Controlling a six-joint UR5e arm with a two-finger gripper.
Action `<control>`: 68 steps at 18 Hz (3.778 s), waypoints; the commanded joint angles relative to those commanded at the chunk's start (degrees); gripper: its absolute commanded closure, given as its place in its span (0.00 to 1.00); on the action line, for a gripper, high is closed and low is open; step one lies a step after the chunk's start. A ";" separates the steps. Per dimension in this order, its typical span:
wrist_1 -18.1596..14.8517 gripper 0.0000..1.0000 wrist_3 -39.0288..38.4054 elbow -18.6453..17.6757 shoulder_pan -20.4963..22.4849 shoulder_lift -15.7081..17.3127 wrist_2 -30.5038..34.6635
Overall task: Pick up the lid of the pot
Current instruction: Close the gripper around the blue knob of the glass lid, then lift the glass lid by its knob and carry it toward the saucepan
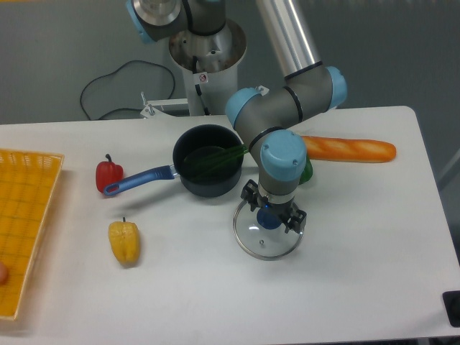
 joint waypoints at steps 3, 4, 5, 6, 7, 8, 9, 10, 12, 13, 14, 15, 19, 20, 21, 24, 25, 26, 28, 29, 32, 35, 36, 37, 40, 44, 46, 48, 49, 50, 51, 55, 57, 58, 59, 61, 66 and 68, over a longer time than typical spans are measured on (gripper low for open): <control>0.00 0.00 0.00 0.00 -0.17 -0.26 0.09; 0.00 0.00 0.00 -0.09 -0.18 -0.26 0.09; 0.00 0.00 0.00 -0.09 -0.18 -0.26 0.09; 0.00 0.00 0.00 0.00 -0.18 -0.35 0.00; 0.00 0.00 0.00 0.00 -0.18 -0.35 0.00; 0.00 0.00 0.00 0.00 -0.18 -0.44 0.00; 0.00 0.00 -0.09 0.00 -0.18 -0.70 0.00; 0.00 0.00 -0.09 0.00 -0.26 -0.70 -0.09; 0.00 0.00 -0.09 0.00 -0.26 -0.79 -0.26; -0.09 0.00 -0.09 0.00 -0.18 -0.79 -0.26; -0.09 0.00 -0.09 0.00 -0.18 -0.79 -0.26; -0.09 0.00 -0.09 -0.09 -0.26 -0.79 -0.26; -0.09 0.00 0.00 -0.09 -0.09 -0.62 -0.61; -0.17 0.00 -0.09 -0.09 0.00 -0.62 -0.70; -0.18 0.00 -0.09 -0.09 0.00 -0.53 -0.70; -0.18 0.00 -0.09 -0.18 -0.09 -0.53 -0.70; -0.18 0.00 -0.09 -0.18 -0.09 -0.53 -0.70; -0.18 0.00 -0.09 -0.18 0.00 -0.53 -0.70; -0.18 0.00 0.00 -0.18 0.00 -0.53 -0.70; -0.18 0.00 0.00 -0.18 0.00 -0.61 -0.70; -0.26 0.25 -0.09 -0.18 0.00 -0.62 -0.70; -0.26 0.38 -0.44 -0.09 0.00 -0.70 -0.70; -0.26 0.43 -0.44 0.09 0.00 -0.70 -0.70; -0.35 0.49 -0.53 0.26 0.00 -0.70 -0.62; -0.79 0.62 -0.44 0.79 0.00 -0.70 -0.62; -2.01 0.62 -0.35 2.63 0.00 -0.44 -0.35; -4.82 0.62 -0.09 4.56 -0.17 -0.44 -0.26; -7.20 0.62 0.00 6.14 -0.26 -0.27 -0.26; -7.82 0.62 0.00 6.41 -0.44 -0.09 -0.26; -8.00 0.62 0.17 6.50 -0.79 0.17 -0.26; -7.91 0.62 0.18 6.94 -1.49 0.18 -0.18; -8.09 0.62 2.98 8.26 -3.16 1.23 0.00; -10.09 0.62 5.26 8.35 -3.34 2.28 0.09; -11.67 0.62 6.23 8.61 -3.34 2.72 0.09; -12.91 0.62 6.85 9.05 -3.69 3.16 0.09; -14.93 0.62 7.03 9.58 -3.96 4.39 0.09; -16.00 0.62 7.03 9.67 -4.83 4.92 1.13; -16.52 0.62 7.29 9.67 -5.45 5.18 3.33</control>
